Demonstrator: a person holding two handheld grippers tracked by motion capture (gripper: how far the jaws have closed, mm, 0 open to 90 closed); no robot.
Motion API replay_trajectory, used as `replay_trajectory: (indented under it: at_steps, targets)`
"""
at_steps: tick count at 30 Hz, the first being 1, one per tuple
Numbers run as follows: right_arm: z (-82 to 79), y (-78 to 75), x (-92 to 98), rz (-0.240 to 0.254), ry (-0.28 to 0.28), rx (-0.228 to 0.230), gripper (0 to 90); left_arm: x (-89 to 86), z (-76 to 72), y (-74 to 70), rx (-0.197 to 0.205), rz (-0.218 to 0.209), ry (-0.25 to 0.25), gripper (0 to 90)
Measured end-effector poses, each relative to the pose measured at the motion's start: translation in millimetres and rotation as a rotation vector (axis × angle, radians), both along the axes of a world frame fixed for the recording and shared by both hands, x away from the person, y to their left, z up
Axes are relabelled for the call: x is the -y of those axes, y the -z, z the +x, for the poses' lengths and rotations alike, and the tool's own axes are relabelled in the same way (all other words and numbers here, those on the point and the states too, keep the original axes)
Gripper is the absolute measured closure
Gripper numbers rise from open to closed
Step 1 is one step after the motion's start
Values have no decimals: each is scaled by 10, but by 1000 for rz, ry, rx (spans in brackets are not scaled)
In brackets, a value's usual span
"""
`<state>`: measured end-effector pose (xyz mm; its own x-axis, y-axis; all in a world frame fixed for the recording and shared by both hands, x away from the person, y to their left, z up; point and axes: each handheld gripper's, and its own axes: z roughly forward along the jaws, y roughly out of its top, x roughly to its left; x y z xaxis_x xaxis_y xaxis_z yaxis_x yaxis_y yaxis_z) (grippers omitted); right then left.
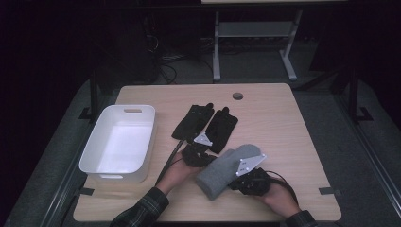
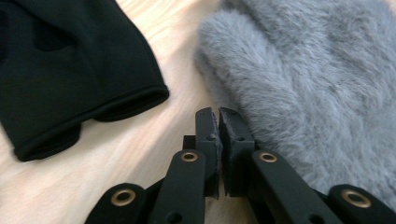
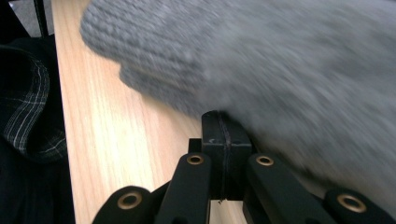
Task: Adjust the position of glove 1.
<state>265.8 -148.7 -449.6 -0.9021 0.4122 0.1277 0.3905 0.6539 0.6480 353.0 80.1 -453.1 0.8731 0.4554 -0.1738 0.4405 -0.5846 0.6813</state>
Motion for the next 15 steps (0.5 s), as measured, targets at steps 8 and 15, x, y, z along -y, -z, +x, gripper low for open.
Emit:
replay_trajectory:
  at_steps: [8,15]
  targets:
    - [-1,-44,412,18,123,11,671,-173,22,-142,15,9,-10,691]
    - [14,-46,751,11,257,52,442,-211,8,-266,26,-5,-31,477]
